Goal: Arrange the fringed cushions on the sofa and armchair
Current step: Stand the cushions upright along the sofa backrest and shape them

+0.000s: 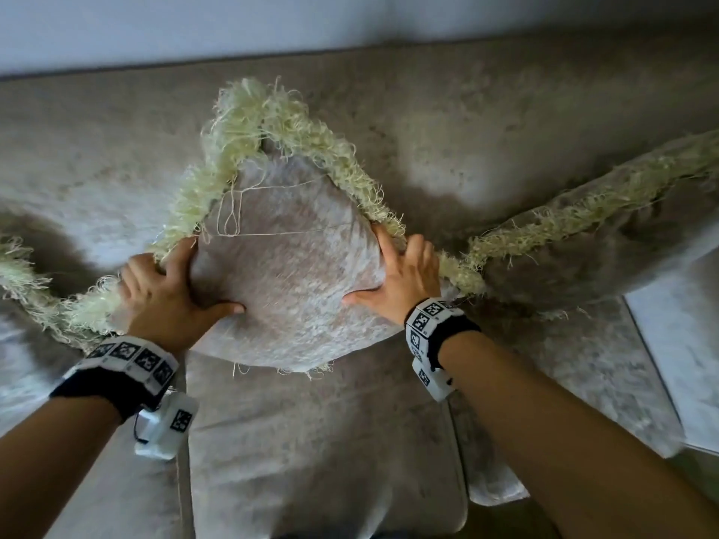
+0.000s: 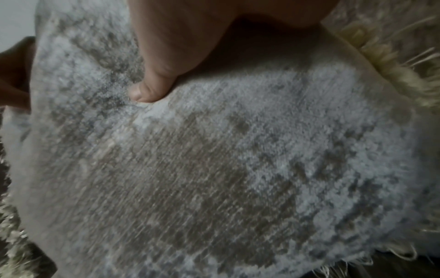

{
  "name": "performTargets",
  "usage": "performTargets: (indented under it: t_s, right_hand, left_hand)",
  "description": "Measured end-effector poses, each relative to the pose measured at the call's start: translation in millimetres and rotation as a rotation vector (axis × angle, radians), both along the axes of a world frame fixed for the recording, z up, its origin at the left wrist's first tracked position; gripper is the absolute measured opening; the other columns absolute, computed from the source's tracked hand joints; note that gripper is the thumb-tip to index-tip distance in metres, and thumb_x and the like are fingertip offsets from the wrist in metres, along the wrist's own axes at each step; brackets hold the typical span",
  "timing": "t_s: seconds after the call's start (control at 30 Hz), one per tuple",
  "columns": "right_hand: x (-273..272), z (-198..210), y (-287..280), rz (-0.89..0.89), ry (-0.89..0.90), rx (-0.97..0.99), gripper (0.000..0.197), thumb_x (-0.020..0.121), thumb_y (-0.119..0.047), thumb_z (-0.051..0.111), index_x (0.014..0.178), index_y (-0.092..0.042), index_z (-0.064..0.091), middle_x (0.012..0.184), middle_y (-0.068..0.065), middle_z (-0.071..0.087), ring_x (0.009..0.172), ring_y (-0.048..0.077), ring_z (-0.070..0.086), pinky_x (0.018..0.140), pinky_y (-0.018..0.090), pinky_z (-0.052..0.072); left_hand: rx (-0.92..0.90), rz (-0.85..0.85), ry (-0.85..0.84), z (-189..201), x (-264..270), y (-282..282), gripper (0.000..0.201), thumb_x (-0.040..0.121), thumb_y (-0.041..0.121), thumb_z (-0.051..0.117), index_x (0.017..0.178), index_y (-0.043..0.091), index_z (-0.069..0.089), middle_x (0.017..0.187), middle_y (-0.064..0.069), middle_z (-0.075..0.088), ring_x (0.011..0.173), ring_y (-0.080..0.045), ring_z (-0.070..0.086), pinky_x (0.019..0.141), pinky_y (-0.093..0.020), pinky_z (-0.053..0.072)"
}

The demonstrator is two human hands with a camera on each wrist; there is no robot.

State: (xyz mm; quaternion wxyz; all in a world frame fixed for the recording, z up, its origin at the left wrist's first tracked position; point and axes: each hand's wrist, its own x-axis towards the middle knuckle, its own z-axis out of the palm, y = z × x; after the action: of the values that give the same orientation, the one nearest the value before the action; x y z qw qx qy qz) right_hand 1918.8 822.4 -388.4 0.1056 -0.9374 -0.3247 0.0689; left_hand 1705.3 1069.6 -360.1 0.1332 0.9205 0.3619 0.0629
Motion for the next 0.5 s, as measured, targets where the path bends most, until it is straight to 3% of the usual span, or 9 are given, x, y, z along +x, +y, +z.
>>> performTargets:
  t_s: [0.17,0.37,0.5]
  right_hand:
    - [16.6,9.4,3.3,0.038,-0.073,0.056,0.129,0.041,-0.099,0.052,0.146,-0.031,0.021,0.104,0.013,0.041,0.087,0.028,0.041,0.080,0.040,0.042]
    - [17.5,4.3,4.7,0.057,-0.102,0.069,0.124,0.044,-0.098,0.050,0.143,-0.027,0.028,0.100,0.014,0.044,0.084,0.027,0.041,0.078,0.039,0.041]
    - [22.9,-3.2,8.5,0.073,-0.121,0.084,0.124,0.044,-0.098,0.051,0.142,-0.026,0.028,0.101,0.014,0.042,0.086,0.026,0.035,0.080,0.041,0.039]
  left_hand:
    - [0.002,0.028,-0.056,4.9,0.8,1.6,0.123,0.037,0.090,0.053,0.141,0.027,0.035,0.113,-0.025,0.040,0.102,-0.037,0.039,0.092,-0.056,0.034]
    - [-0.006,0.075,-0.100,-13.1,1.9,-1.0,0.121,0.045,0.101,0.037,0.135,0.021,0.038,0.110,-0.028,0.043,0.097,-0.037,0.040,0.086,-0.055,0.035]
    - [0.012,0.099,-0.126,-25.1,4.3,-3.6,0.118,0.047,0.101,0.037,0.133,0.019,0.039,0.107,-0.030,0.045,0.092,-0.037,0.041,0.080,-0.056,0.038]
